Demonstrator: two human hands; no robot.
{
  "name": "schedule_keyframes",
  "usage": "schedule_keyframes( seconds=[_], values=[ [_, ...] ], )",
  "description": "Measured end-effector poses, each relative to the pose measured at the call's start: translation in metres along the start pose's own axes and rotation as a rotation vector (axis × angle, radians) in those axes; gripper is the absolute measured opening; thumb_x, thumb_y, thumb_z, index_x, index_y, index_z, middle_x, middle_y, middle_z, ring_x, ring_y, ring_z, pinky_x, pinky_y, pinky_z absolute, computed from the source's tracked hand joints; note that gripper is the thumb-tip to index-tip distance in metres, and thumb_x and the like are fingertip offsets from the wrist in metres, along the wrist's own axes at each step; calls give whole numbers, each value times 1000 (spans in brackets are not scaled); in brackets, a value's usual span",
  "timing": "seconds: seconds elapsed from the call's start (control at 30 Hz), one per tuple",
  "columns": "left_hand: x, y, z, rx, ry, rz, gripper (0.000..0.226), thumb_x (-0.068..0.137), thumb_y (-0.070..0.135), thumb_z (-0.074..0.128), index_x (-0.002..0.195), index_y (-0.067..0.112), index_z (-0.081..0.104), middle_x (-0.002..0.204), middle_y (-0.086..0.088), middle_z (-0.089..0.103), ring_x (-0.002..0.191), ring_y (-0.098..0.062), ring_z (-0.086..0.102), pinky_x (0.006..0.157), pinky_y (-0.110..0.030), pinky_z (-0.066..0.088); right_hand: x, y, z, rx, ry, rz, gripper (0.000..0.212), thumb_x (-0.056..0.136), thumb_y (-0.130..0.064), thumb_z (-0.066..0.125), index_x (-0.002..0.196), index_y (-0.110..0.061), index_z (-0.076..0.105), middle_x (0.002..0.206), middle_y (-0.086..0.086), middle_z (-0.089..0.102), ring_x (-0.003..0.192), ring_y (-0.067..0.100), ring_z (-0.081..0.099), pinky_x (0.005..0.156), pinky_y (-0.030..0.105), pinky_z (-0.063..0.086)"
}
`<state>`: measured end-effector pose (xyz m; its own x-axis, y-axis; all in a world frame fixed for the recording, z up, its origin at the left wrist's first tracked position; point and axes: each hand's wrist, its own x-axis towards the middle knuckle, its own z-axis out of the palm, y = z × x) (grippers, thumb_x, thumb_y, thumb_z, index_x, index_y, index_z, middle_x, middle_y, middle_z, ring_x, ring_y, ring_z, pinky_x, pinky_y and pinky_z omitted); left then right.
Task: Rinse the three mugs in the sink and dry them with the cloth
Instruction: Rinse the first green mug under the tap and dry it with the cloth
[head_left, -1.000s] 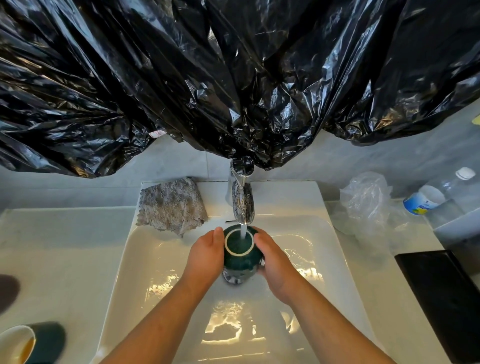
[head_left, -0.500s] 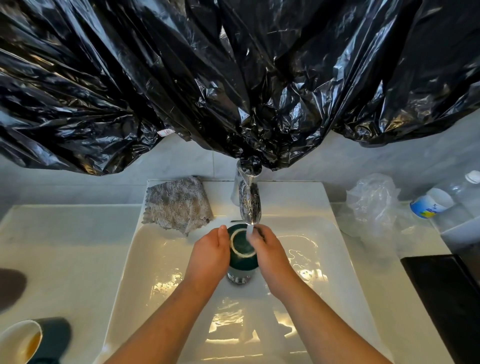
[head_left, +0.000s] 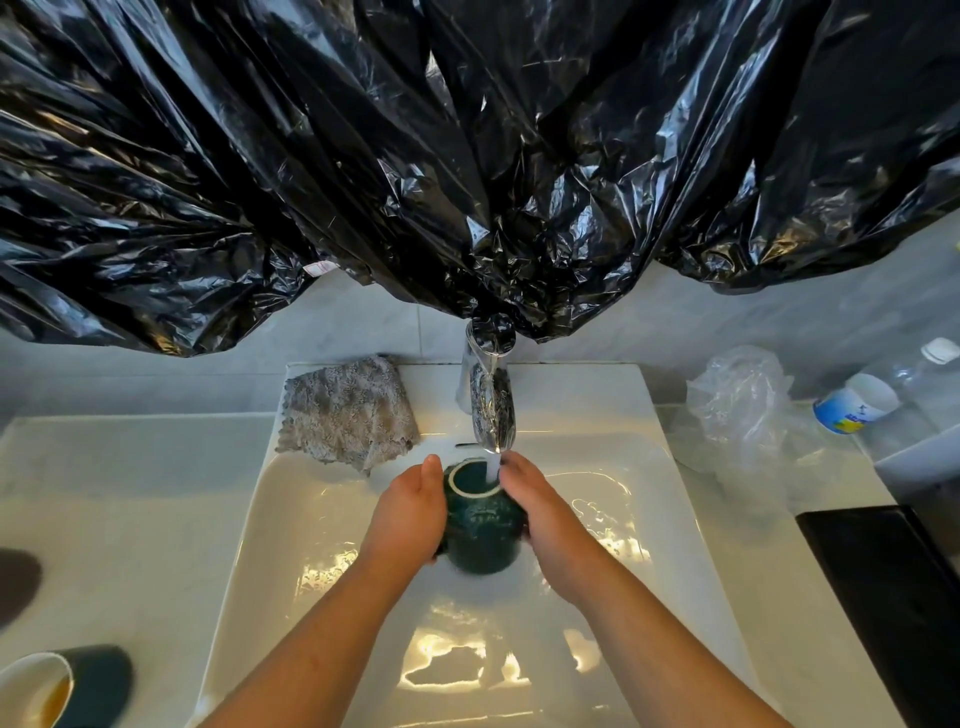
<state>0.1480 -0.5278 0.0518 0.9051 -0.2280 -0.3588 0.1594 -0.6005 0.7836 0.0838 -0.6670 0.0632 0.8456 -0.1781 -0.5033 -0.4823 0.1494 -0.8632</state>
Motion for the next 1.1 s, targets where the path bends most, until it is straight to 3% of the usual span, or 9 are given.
schedule_keyframes(
  seconds=[0.13,0.27,0.43,0.57,0.63,0.73,0.93,1.03,1.1],
  values=[
    [-6,2,-6,-396,-275,-347,58,106,57,21,91,15,59,64,-2,50,56,-17,53,47,-30,51,-3,7,-13,79,-82,-34,39,74,-54,61,113,-52,61,121,-4,68,110,19,66,87,30,55],
    [-12,-3,-1,-676,-294,-356,41,105,52,41,93,17,59,58,2,54,41,-11,51,45,-21,40,3,6,-13,126,-13,-19,28,96,-39,48,120,-34,64,118,6,71,115,29,64,102,50,47],
    [-19,-11,-1,-750,-345,-153,29,87,37,74,113,25,71,71,5,68,51,-7,56,41,-20,34,7,1,-13,64,76,221,47,101,-62,34,113,-33,69,109,5,75,107,26,67,89,43,56],
    [-18,-7,3,-758,-279,-278,31,101,39,55,105,14,71,59,5,59,44,-6,47,37,-19,26,1,2,-17,-16,18,161,46,99,-64,30,93,-53,74,95,-10,78,101,15,69,85,35,55],
    [-15,-2,6,-810,-279,-379,33,101,42,55,100,14,72,56,3,57,41,-7,44,33,-18,24,-3,4,-21,-60,9,120,41,94,-69,33,115,-56,66,110,-10,74,107,13,65,90,33,53],
    [-11,4,8,-862,-301,-522,32,97,43,59,99,13,68,58,-2,58,40,-11,40,31,-16,26,-2,7,-29,-120,-25,73,71,84,-78,40,147,-47,37,139,-7,49,120,14,48,84,24,43],
    [-14,13,25,-914,-248,-469,33,95,42,60,100,12,72,89,-13,66,82,-27,63,73,-41,60,0,-1,-29,-140,141,24,60,64,-80,39,108,-46,59,116,-9,62,109,10,57,90,33,47],
    [-17,10,33,-972,-221,-400,41,100,44,52,115,10,70,104,-17,72,100,-34,68,87,-49,59,1,-4,-27,-215,194,47,35,82,-75,37,98,-49,55,104,-21,56,98,6,56,73,23,47],
    [-19,8,35,-991,-222,-393,43,102,45,50,116,10,70,102,-16,76,103,-35,70,84,-47,60,0,-7,-27,-296,192,32,41,82,-78,32,104,-48,50,101,-27,52,93,3,54,65,17,42]
  ],
)
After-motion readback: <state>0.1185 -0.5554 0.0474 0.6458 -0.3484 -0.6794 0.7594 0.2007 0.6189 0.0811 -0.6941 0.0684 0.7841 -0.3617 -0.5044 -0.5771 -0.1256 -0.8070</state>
